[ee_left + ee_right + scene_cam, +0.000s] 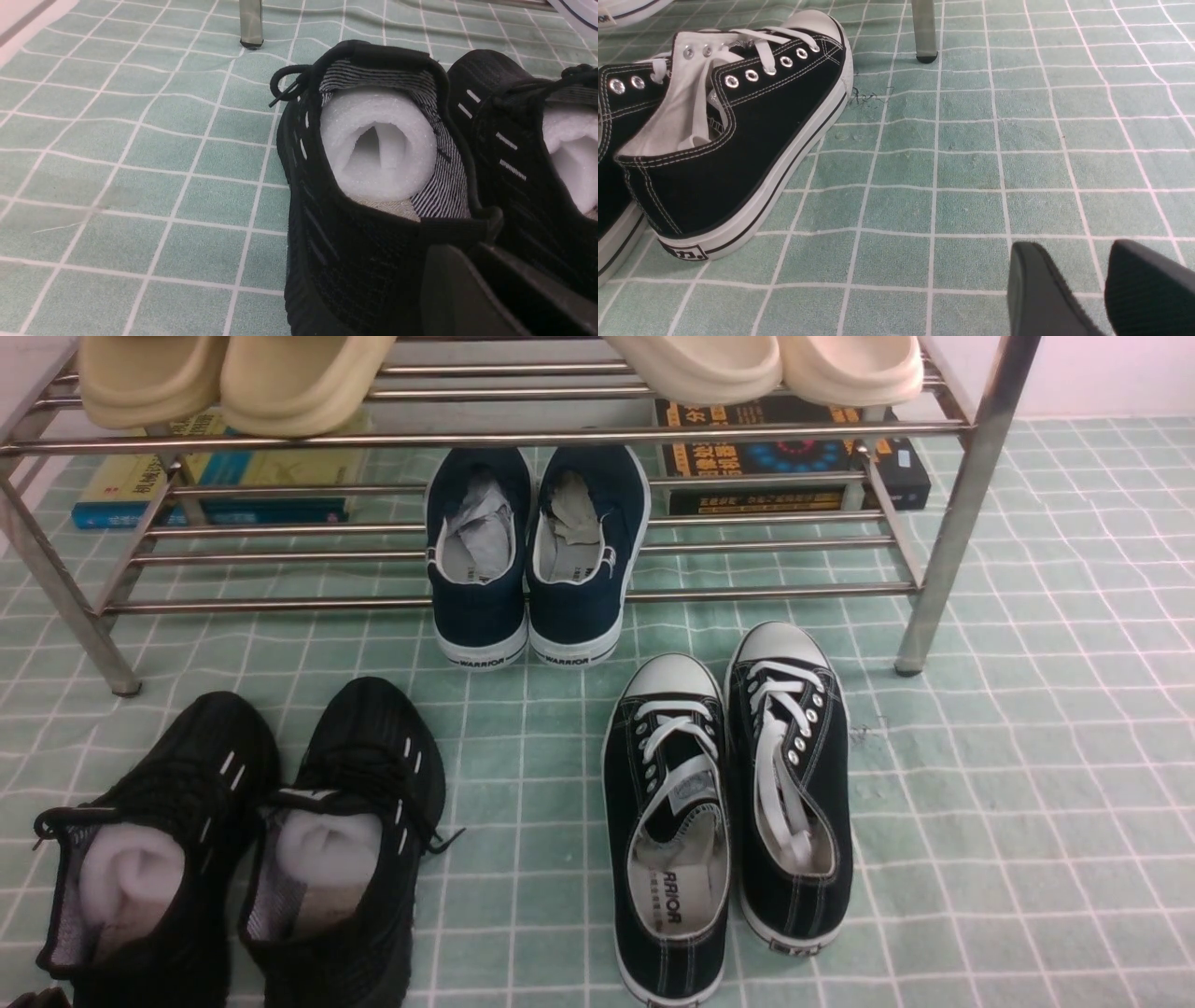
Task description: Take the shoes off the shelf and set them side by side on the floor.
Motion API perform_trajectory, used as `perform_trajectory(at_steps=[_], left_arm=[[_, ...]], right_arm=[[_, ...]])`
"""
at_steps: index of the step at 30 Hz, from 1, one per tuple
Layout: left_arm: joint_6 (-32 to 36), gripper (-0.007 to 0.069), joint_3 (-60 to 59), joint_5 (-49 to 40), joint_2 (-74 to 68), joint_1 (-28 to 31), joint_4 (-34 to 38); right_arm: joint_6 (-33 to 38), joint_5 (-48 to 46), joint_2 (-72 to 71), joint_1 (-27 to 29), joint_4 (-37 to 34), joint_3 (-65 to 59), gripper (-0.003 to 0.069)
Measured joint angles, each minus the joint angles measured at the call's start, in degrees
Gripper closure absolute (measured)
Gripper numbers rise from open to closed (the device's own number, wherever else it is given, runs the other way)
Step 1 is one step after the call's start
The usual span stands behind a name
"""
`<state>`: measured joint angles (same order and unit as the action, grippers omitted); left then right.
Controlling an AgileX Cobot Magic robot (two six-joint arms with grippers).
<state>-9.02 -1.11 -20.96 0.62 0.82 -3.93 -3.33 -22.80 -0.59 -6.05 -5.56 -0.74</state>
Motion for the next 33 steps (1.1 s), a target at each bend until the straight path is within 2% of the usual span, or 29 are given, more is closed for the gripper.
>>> perform_trajectory(at_steps=[33], left_arm=[[0.0,0.0498,0.0,0.0,0.0,0.0,0.0]], right_arm=[[0.0,0.0,0.0,0.0,0.0,0.0,0.0419]])
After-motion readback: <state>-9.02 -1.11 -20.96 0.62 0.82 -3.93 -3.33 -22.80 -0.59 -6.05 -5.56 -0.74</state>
